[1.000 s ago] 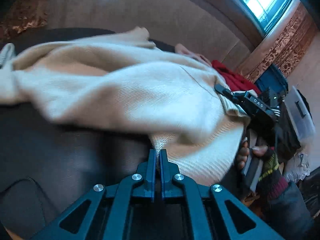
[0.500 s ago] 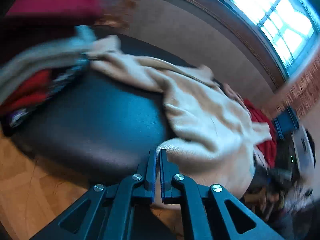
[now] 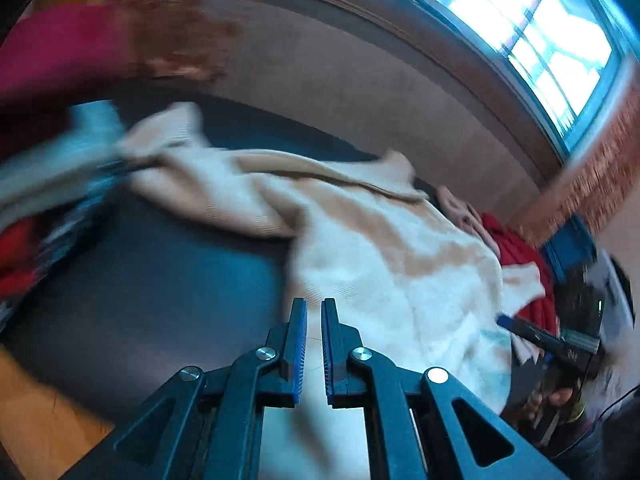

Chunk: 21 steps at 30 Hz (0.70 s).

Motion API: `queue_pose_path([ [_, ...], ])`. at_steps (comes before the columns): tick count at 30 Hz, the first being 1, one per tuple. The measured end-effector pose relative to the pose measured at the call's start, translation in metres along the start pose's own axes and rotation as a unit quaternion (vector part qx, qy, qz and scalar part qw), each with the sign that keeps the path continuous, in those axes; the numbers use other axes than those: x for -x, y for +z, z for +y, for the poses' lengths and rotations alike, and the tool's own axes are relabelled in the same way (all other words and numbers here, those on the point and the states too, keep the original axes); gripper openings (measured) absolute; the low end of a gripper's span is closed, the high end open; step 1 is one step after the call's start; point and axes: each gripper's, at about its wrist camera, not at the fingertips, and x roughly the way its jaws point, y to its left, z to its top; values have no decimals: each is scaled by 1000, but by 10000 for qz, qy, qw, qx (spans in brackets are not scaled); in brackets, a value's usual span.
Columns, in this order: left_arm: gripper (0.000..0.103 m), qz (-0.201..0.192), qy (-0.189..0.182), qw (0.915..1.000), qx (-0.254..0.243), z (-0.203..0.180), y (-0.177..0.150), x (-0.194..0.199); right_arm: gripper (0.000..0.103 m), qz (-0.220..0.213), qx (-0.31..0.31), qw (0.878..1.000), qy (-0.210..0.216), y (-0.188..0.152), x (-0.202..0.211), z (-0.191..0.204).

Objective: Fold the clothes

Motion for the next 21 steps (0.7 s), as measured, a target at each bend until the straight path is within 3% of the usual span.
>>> queue_pose_path([
  [2, 5, 178, 50, 9991, -371, -20, 13, -42, 82, 80, 106, 9998, -164, 12, -19, 2],
  [5, 5, 417, 408, 9968, -544, -25, 21, -82, 82, 264, 251, 9985, -408, 26, -48, 2],
  [7, 6, 545, 881, 9933, -513, -15, 24, -102, 82, 421, 292, 9973, -522, 32, -66, -2],
  [9, 8, 508, 1013, 9924, -476, -7, 29, -100, 83, 540, 258, 9970, -497, 34, -82, -5],
  [12, 8, 453, 1209, 9907, -421, 5, 38, -98, 102, 373, 342, 9986, -167, 33, -95, -5],
  [16, 6, 381, 1430, 9884, -337, 20, 49, -95, 103, 467, 515, 9975, 106, 32, -100, -1],
  [19, 10, 396, 210, 9990, 5, 8, 63, -85, 103, 469, 420, 9969, 464, 28, -93, -6],
  [21, 14, 430, -639, 9966, 295, -3, 76, -87, 103, 391, 176, 9965, 724, 28, -88, -15],
])
